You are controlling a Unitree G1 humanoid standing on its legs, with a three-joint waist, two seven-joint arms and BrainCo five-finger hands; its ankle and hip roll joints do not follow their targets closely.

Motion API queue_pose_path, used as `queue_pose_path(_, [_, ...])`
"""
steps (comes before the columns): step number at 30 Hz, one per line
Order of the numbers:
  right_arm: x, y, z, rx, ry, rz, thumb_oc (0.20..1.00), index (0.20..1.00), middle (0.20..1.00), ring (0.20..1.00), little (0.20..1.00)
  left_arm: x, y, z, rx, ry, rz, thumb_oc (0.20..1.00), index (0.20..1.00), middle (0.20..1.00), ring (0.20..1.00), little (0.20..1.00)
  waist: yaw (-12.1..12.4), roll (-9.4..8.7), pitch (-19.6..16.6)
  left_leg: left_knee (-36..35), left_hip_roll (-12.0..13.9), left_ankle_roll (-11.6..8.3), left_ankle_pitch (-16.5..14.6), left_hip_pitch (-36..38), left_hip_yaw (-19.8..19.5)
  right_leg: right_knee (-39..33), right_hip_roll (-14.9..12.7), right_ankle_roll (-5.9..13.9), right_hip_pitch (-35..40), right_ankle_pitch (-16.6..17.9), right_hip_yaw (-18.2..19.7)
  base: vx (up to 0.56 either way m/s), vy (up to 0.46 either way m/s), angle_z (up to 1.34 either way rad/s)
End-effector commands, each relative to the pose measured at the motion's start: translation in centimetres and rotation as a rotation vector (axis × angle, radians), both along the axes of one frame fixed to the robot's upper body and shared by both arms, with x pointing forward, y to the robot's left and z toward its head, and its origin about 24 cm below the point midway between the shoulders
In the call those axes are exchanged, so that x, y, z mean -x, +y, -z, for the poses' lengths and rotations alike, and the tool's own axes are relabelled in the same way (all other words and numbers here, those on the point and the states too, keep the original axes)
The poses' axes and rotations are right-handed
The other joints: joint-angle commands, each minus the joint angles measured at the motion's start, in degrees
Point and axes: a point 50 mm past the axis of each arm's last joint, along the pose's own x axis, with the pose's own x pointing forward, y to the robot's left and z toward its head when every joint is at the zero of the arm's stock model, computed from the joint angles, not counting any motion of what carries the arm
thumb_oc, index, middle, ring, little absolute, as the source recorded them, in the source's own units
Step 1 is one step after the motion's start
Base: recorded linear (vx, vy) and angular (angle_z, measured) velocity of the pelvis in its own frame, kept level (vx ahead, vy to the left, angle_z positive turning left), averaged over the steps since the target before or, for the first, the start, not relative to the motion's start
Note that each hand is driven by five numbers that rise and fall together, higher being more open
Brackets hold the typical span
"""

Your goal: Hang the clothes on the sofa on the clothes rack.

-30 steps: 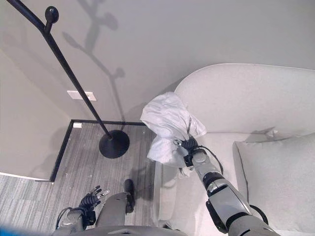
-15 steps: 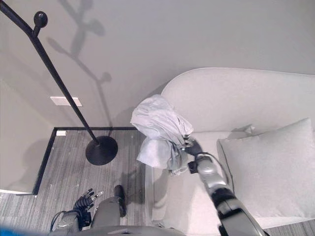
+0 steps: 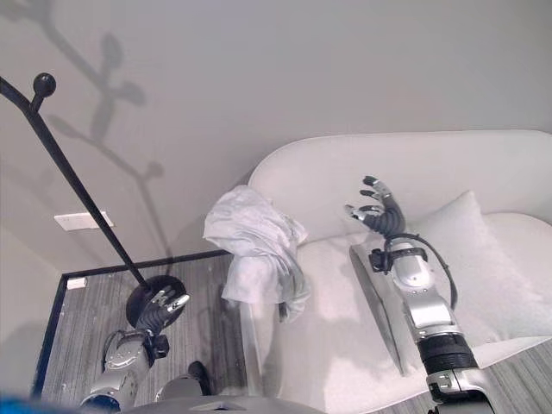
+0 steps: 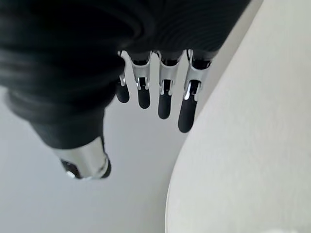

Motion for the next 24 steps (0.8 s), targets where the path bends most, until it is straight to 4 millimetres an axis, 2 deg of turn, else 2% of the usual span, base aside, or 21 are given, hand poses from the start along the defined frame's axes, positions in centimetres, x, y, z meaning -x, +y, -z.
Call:
queue_pose_path(1, [-0.8, 0.0, 1.3, 0.025, 0.074, -0.011, 1.000, 1.000, 1.000, 1.000, 1.000, 0.3, -1.6, 0.1, 0.036, -0.016, 0.058, 1.000, 1.000, 1.000, 1.000, 1.000, 2.1, 0.98, -1.6, -6.1, 6.5, -6.40, 6.7, 0.9, -2.6, 1.1, -4.4, 0.83, -0.5, 0.9, -1.7, 0.00, 0.000, 0.00])
queue_pose_path(5, [-1.0, 1.0, 5.5, 0.081, 0.250, 0.029, 1.000, 1.000, 1.000, 1.000, 1.000, 2.1, -1.1, 1.0, 0.032, 0.045, 0.053, 1.000, 1.000, 1.000, 1.000, 1.000, 4.4, 1.00, -0.7, -6.0, 6.3, -6.32, 6.7, -0.2, -3.1, 0.7, -4.3, 0.86, -0.5, 1.3, -2.7, 0.03, 0.012, 0.02])
queue_pose_path(6, [-1.5, 0.9, 6.8, 0.136, 0.299, 0.089, 1.000, 1.000, 1.000, 1.000, 1.000, 2.6, -0.6, 1.2, 0.018, 0.064, 0.035, 1.000, 1.000, 1.000, 1.000, 1.000, 5.7, 1.14, -0.1, -5.6, 6.0, -6.32, 6.7, -1.4, -3.8, 0.6, -4.3, 0.87, -0.7, 1.4, -3.0, 0.03, 0.023, 0.09])
queue_pose_path(7, [-1.6, 1.1, 6.8, 0.136, 0.295, 0.088, 1.000, 1.000, 1.000, 1.000, 1.000, 2.5, -0.6, 1.2, 0.017, 0.062, 0.033, 1.000, 1.000, 1.000, 1.000, 1.000, 5.6, 1.08, 0.0, -5.5, 6.0, -6.31, 6.7, -1.6, -3.8, 0.6, -4.3, 0.87, -0.8, 1.4, -3.0, 0.02, 0.028, 0.15])
queue_pose_path(9, [-2.3, 1.1, 8.2, 0.164, 0.352, 0.195, 1.000, 1.000, 1.000, 1.000, 1.000, 2.4, 0.4, 0.8, -0.026, 0.047, 0.014, 1.000, 1.000, 1.000, 1.000, 1.000, 8.3, 1.72, 1.9, -4.4, 5.6, -6.33, 6.7, -4.3, -5.1, 0.8, -4.3, 0.84, -1.7, 1.4, -3.7, -0.02, 0.017, 0.27])
queue_pose_path(10, [-2.4, 1.2, 8.2, 0.163, 0.349, 0.195, 1.000, 1.000, 1.000, 1.000, 1.000, 2.4, 0.5, 0.8, -0.027, 0.044, 0.012, 1.000, 1.000, 1.000, 1.000, 1.000, 8.2, 1.68, 1.9, -4.2, 5.7, -6.33, 6.6, -4.5, -5.2, 0.8, -4.2, 0.83, -1.8, 1.4, -3.8, -0.03, 0.006, 0.31])
queue_pose_path(12, [-2.8, 1.2, 8.7, 0.164, 0.376, 0.255, 1.000, 1.000, 1.000, 1.000, 1.000, 2.0, 1.5, 0.0, -0.070, 0.003, 0.000, 1.000, 1.000, 1.000, 1.000, 1.000, 10.4, 2.93, 4.5, -3.2, 5.0, -6.34, 6.8, -7.7, -6.6, 1.0, -4.2, 0.73, -3.3, 1.3, -4.5, -0.05, 0.019, 0.27])
queue_pose_path(14, [-3.2, 1.2, 8.4, 0.139, 0.370, 0.282, 1.000, 1.000, 1.000, 1.000, 1.000, 1.8, 1.8, -0.5, -0.075, -0.019, -0.008, 1.000, 1.000, 1.000, 1.000, 1.000, 11.0, 3.36, 5.3, -2.6, 4.8, -6.38, 6.7, -9.1, -7.3, 1.2, -4.1, 0.70, -4.1, 1.3, -4.8, -0.04, 0.020, 0.16])
queue_pose_path(18, [-4.7, 1.3, 7.3, 0.046, 0.343, 0.363, 1.000, 1.000, 1.000, 1.000, 1.000, 1.3, 2.3, -1.3, -0.100, -0.069, -0.035, 1.000, 1.000, 1.000, 1.000, 1.000, 13.8, 5.75, 8.9, -1.9, 3.8, -6.45, 6.7, -13.1, -8.9, 1.5, -4.6, 0.87, -7.2, 1.9, -5.3, -0.04, 0.041, 0.19])
queue_pose_path(22, [-5.5, 2.1, 6.4, -0.022, 0.309, 0.363, 1.000, 1.000, 1.000, 1.000, 1.000, 0.7, 2.2, -1.6, -0.114, -0.094, -0.031, 1.000, 1.000, 1.000, 1.000, 1.000, 14.6, 6.13, 9.6, -1.8, 3.3, -6.29, 6.6, -14.6, -9.2, 1.6, -5.0, 0.95, -8.4, 2.1, -5.4, 0.01, 0.029, 0.09])
queue_pose_path(24, [-5.7, 3.6, 6.3, -0.076, 0.299, 0.309, 1.000, 1.000, 1.000, 1.000, 1.000, 0.2, 2.0, -1.8, -0.125, -0.107, -0.021, 1.000, 1.000, 1.000, 1.000, 1.000, 14.8, 5.97, 10.0, -1.4, 3.2, -6.17, 6.3, -15.3, -9.3, 1.8, -5.2, 0.90, -9.0, 2.1, -5.5, 0.01, -0.004, -0.02])
